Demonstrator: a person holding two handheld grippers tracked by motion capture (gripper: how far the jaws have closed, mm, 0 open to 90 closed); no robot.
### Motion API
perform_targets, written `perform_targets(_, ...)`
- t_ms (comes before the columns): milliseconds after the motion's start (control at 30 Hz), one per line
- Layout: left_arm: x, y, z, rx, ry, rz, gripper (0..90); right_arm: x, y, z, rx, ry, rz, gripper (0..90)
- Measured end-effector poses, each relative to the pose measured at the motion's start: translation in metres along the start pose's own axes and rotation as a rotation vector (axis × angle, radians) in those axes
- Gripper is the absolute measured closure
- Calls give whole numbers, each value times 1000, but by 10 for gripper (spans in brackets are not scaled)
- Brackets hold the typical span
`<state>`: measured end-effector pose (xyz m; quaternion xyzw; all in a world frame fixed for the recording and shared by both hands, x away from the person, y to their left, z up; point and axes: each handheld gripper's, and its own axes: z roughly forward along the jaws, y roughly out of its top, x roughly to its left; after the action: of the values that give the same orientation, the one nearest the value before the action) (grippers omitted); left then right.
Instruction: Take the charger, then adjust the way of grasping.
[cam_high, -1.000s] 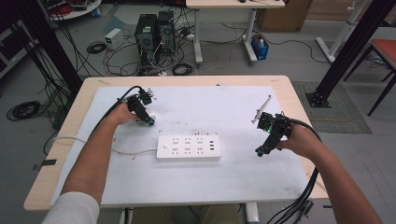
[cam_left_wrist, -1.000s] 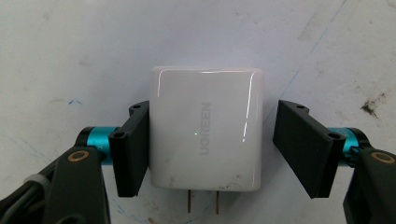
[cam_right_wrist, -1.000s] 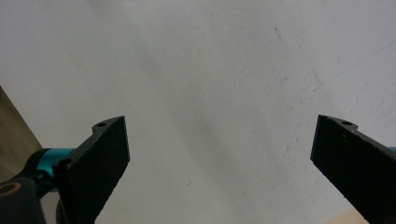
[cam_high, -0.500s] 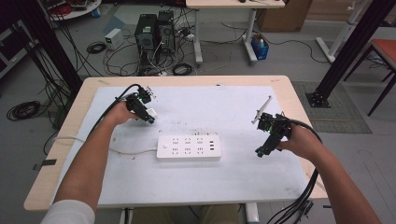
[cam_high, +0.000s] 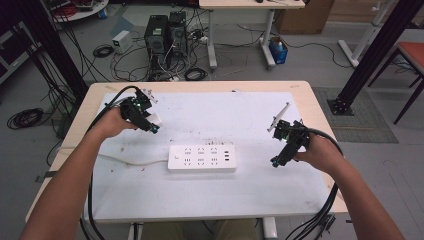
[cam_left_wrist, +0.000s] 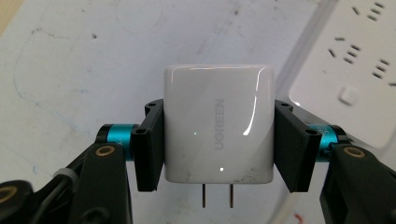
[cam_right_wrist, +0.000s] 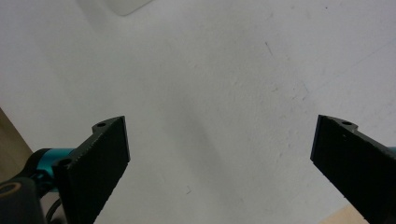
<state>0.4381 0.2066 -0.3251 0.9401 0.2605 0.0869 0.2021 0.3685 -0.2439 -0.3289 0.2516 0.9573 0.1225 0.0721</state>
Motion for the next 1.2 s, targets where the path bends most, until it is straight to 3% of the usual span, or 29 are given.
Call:
perform_targets(267,-33,-9,-24,-4,-13,43,424,8,5,-1,-5,-7,-20,38)
perform_targets(500,-52,-15,-34,0,-18,67,424,15,13,0,2,-13,-40,38)
perform_targets(700,-58,-18,-39,4,-22,57,424,18,18,0,1,-21,-44,38)
perform_targets(1000,-63,-16,-40,-5,-19,81,424,20,21,0,-1,-28,-37,38)
perform_targets(1200,-68,-12,-41,6,-23,89,424,23,24,0,-26,-31,-8,38)
